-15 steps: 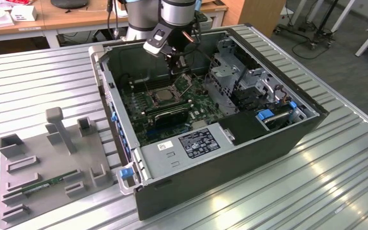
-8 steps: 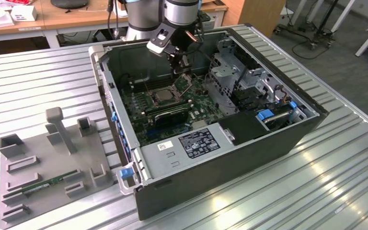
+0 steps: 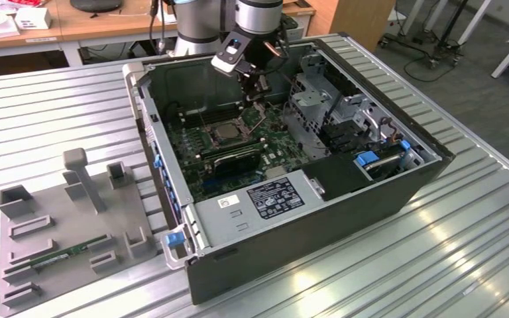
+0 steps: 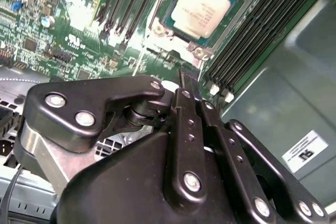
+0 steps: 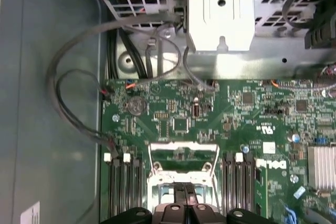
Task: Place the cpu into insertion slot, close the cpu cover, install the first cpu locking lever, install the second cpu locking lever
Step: 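Close the cpu cover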
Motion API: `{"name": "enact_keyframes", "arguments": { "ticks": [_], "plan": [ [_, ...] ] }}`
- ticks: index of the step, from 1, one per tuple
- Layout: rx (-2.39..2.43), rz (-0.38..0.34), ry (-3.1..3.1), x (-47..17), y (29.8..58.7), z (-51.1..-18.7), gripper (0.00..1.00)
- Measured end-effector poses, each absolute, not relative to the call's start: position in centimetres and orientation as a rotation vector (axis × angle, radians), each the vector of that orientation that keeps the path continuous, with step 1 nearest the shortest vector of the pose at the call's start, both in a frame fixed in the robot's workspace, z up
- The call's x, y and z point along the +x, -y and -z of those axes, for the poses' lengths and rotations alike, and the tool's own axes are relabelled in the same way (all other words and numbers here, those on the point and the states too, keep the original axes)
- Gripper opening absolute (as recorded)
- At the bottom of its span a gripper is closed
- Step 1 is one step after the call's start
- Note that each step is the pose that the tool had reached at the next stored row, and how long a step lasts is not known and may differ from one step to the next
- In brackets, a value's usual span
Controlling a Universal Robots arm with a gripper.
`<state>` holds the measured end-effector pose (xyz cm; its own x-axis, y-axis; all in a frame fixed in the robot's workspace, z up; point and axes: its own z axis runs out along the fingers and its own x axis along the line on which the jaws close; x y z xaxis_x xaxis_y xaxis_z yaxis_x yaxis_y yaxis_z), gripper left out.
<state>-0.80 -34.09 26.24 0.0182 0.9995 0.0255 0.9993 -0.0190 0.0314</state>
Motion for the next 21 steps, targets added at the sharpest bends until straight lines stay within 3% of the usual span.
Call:
{"name": "enact_keyframes", "arguments": {
  "ticks": [21],
  "plan": [
    [2.238,-0.063,-2.197,3.1,34.1,-26.2,0.11]
  ]
}}
